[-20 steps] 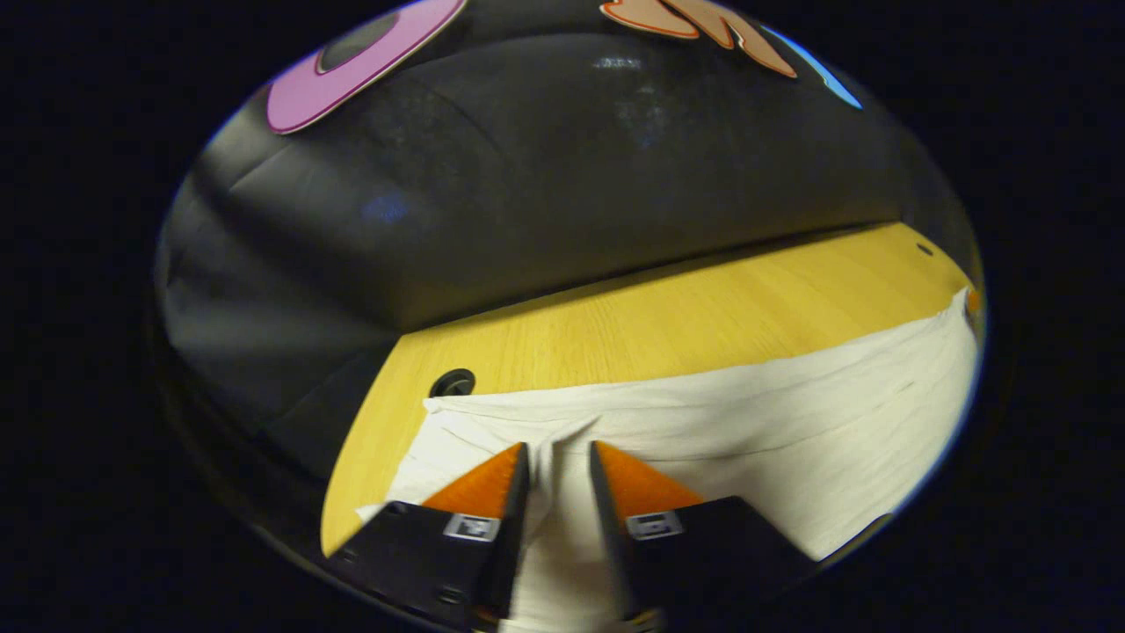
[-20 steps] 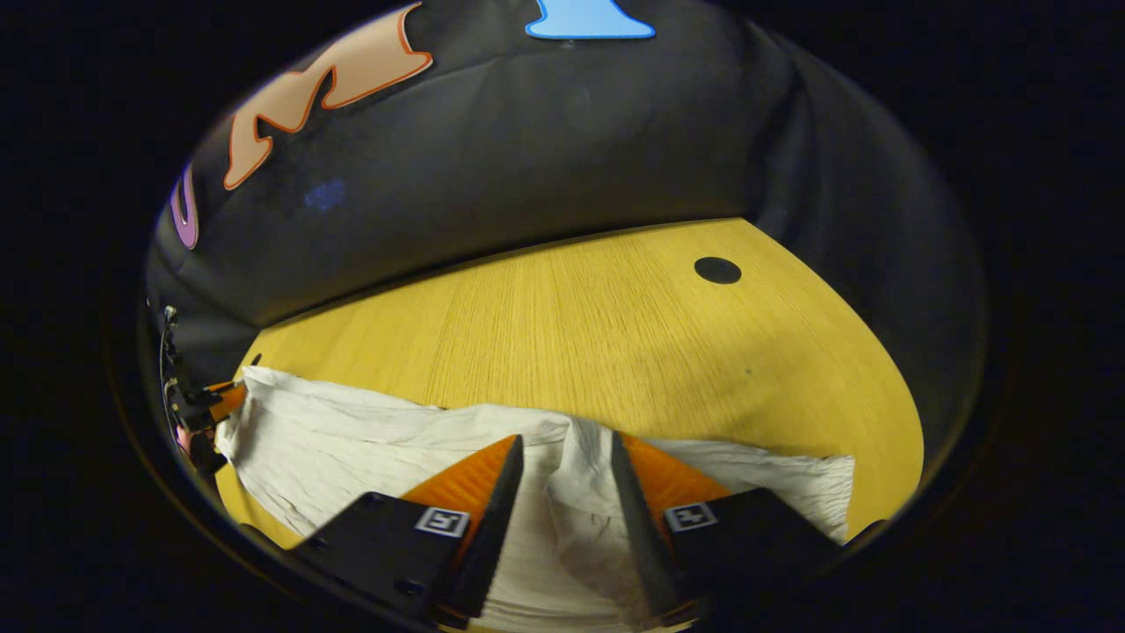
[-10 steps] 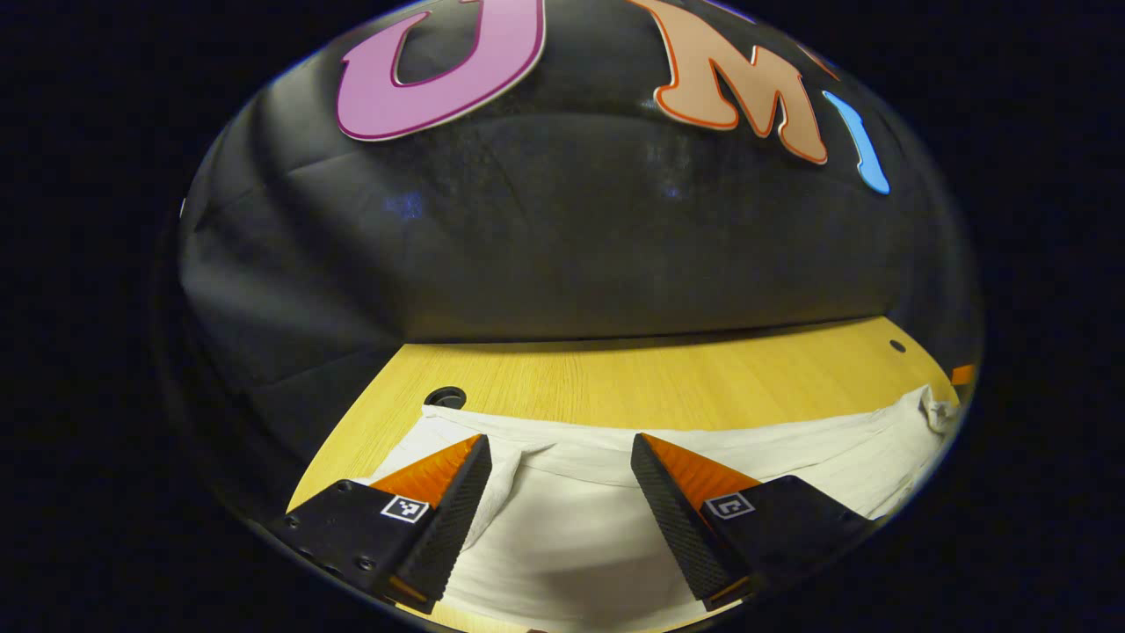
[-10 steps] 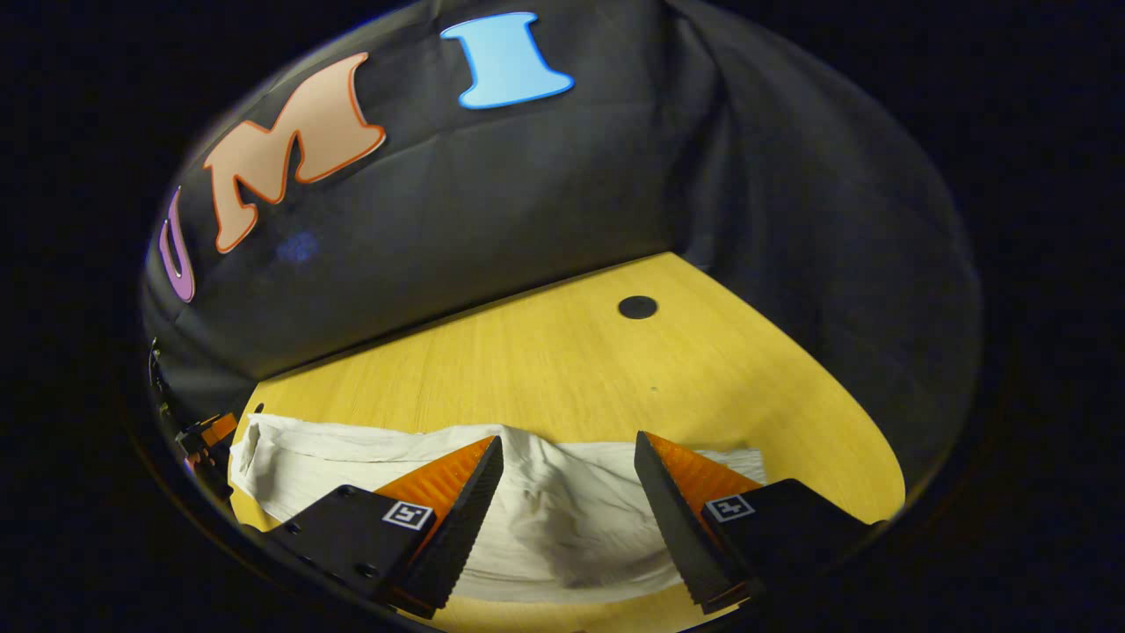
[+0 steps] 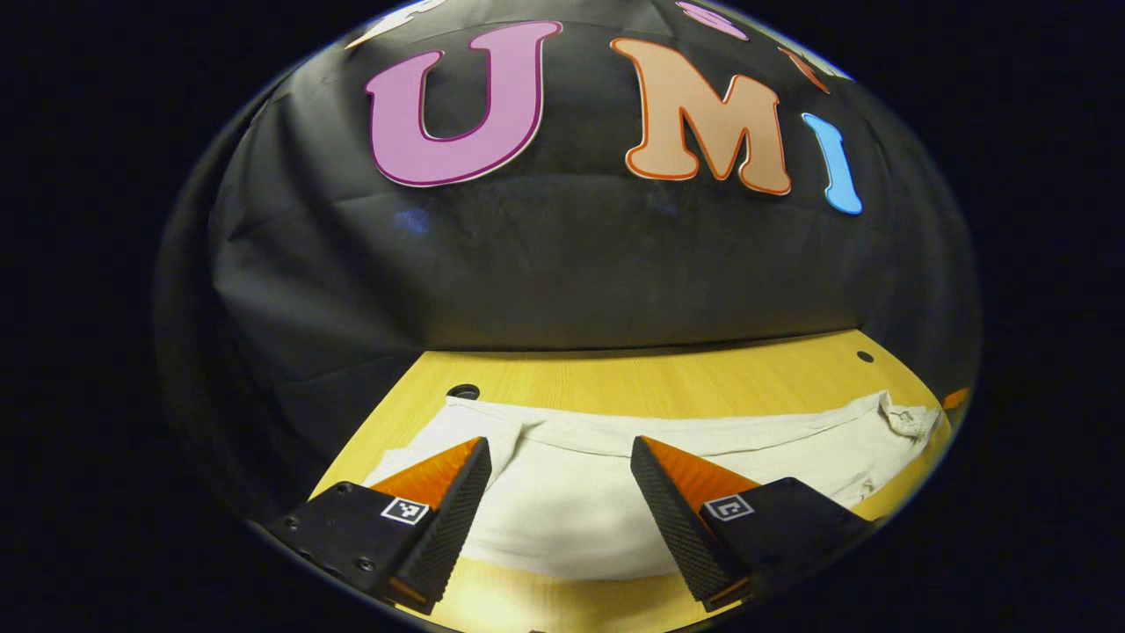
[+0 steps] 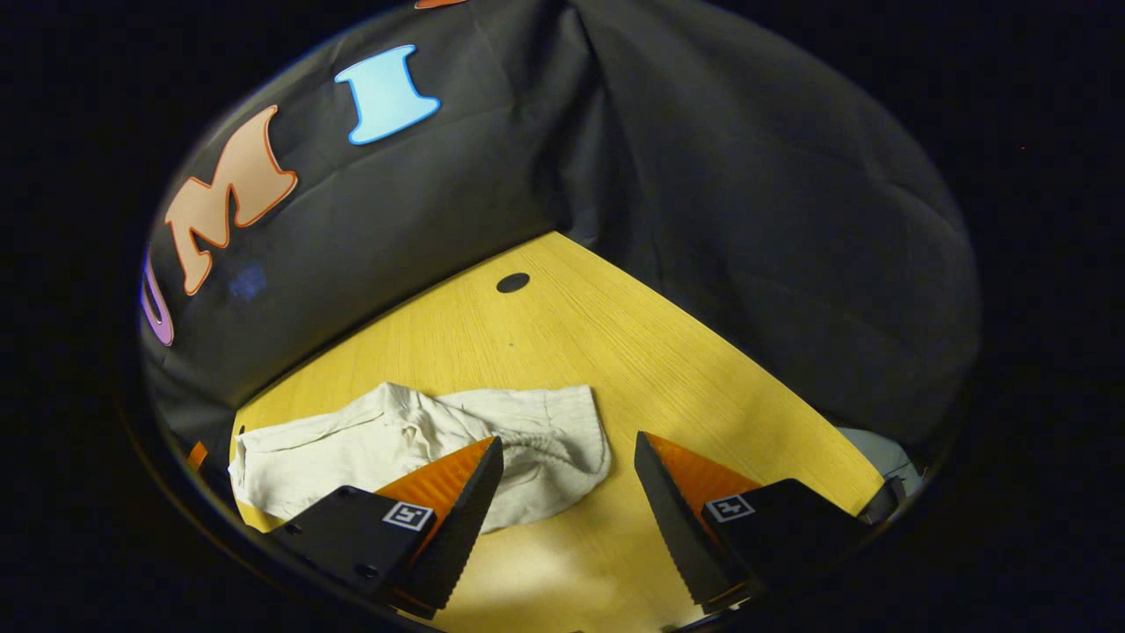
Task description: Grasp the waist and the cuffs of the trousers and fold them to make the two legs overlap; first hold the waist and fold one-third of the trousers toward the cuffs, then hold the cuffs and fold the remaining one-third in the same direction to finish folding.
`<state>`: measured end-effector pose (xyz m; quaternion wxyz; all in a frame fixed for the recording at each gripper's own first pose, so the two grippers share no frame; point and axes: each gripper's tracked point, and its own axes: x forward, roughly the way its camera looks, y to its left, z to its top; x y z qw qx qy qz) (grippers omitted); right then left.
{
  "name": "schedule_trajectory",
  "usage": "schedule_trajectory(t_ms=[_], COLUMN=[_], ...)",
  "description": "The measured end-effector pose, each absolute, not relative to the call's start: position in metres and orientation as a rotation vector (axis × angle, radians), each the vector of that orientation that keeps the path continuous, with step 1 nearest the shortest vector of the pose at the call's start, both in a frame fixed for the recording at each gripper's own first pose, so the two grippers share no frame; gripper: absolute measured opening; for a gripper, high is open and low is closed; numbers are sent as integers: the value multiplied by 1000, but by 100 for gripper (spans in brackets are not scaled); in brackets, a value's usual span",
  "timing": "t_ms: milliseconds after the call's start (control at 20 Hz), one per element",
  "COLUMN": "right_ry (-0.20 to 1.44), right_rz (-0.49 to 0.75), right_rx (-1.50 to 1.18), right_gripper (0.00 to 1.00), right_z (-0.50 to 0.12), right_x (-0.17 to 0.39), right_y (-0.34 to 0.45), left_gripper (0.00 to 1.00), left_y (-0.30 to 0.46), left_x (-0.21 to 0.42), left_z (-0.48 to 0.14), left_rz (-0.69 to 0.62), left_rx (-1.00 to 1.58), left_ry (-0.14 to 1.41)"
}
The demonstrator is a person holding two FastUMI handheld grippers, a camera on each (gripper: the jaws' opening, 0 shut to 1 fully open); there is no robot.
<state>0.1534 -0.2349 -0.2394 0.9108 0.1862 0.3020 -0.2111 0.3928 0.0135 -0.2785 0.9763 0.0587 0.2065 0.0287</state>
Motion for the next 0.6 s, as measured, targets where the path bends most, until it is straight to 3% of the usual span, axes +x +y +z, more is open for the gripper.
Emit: schedule_trajectory(t_ms=[50,350,400,600], right_ry=[629,645,634,613], right_rz=[-437,-407,-406,-363], right_rx=[391,507,543,695], right_gripper=[97,92,97,88], right_z=[-244,-264,-264,-273], right_x=[152,158,160,169], right_y=[-235,-230,-232,-223], left_gripper=[97,98,97,97], left_y=[13,9,9,10], left_x=[392,395,395,396], left_z=[-278,-276,-275,-277], left_rz=[59,47,47,52], left_rx=[115,109,108,109], left_ry=[418,420,420,414])
